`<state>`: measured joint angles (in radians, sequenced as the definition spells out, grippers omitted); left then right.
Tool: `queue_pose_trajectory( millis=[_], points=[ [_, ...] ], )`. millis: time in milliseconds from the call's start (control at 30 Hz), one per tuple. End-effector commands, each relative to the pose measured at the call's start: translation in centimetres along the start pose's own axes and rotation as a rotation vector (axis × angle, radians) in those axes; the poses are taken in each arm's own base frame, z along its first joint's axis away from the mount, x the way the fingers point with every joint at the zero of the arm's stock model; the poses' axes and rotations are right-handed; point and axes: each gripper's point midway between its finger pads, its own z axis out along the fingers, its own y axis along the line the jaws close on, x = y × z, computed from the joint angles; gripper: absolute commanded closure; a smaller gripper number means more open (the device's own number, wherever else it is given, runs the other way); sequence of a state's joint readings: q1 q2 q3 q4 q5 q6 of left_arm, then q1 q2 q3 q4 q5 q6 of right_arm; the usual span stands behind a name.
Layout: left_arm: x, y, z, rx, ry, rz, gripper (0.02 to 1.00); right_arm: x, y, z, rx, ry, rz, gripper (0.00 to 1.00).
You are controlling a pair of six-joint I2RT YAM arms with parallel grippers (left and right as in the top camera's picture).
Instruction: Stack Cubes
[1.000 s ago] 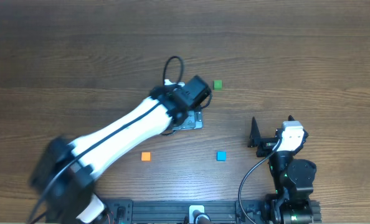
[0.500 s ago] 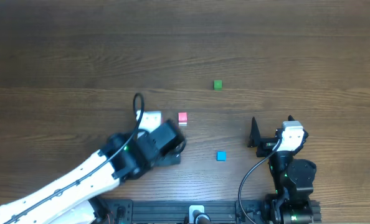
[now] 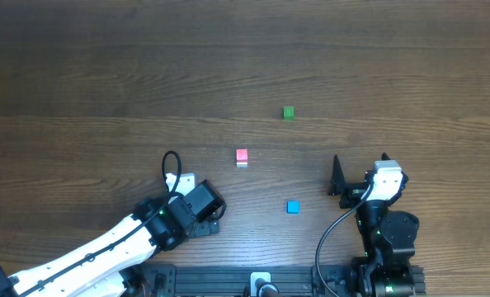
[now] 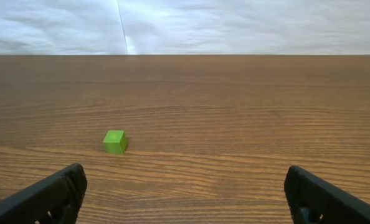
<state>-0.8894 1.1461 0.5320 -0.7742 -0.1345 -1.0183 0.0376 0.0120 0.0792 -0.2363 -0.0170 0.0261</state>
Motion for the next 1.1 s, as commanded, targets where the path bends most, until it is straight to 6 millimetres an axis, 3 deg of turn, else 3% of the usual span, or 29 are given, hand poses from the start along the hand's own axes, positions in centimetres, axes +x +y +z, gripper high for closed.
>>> queue_pose_trajectory(
  millis=[33, 367, 733, 1100],
  points=[
    [-0.5, 0.0, 0.2, 0.01, -0.02, -0.015, 0.119, 0.2, -0.1, 0.0, 0.006, 0.002, 0.003, 0.009],
    [-1.4, 0.4, 2.0, -0.031, 0.001, -0.031, 0.156, 0.2, -0.1, 0.0, 0.006, 0.002, 0.003, 0.007],
    [-2.5, 0.1, 2.4, -0.02, -0.027, 0.044, 0.174, 0.2, -0.1, 0.0, 0.006, 0.002, 0.003, 0.009],
    [-2.7, -0.2, 2.8, -0.017, -0.033, 0.095, 0.303, 0.2, -0.1, 0.0, 0.006, 0.002, 0.003, 0.009]
  ],
)
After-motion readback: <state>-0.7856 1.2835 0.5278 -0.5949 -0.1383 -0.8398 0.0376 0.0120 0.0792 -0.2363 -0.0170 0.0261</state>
